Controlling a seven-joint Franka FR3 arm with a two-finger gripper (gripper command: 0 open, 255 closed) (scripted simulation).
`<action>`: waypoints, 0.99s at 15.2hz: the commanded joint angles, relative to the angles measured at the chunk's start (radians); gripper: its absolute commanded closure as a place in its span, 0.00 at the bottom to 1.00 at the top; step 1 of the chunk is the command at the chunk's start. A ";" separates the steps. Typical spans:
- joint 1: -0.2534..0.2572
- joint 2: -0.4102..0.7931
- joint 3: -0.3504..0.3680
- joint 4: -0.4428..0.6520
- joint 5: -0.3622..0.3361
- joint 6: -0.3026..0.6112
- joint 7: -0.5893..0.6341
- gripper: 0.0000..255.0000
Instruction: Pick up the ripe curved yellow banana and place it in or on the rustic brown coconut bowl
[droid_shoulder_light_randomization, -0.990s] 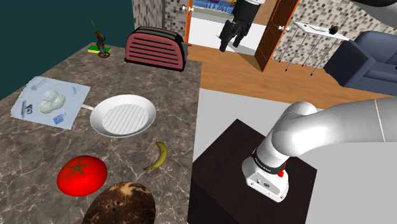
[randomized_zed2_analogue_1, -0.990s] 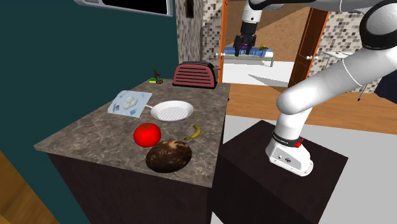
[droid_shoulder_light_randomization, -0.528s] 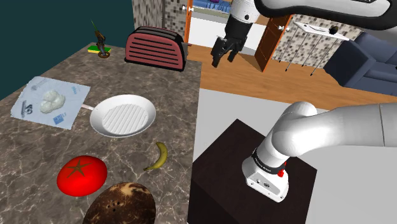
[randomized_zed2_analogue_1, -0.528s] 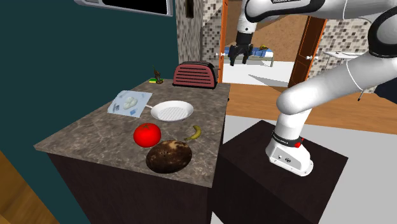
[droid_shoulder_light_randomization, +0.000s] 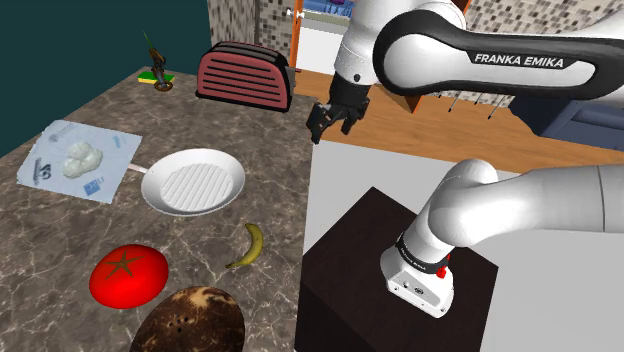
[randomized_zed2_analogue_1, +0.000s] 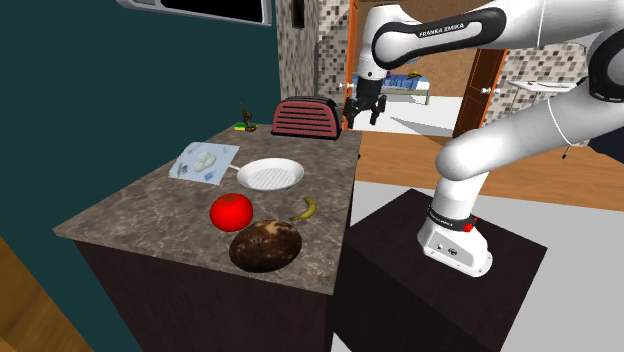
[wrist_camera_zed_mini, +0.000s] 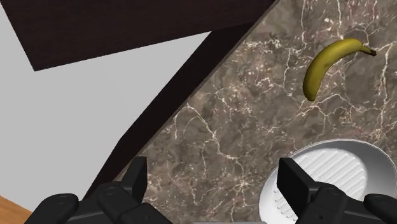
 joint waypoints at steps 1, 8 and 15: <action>0.012 0.017 0.061 -0.033 0.036 0.051 0.077 0.00; 0.029 0.141 0.270 -0.079 0.132 0.223 0.323 0.00; -0.040 0.371 0.515 -0.035 0.145 0.416 0.599 0.00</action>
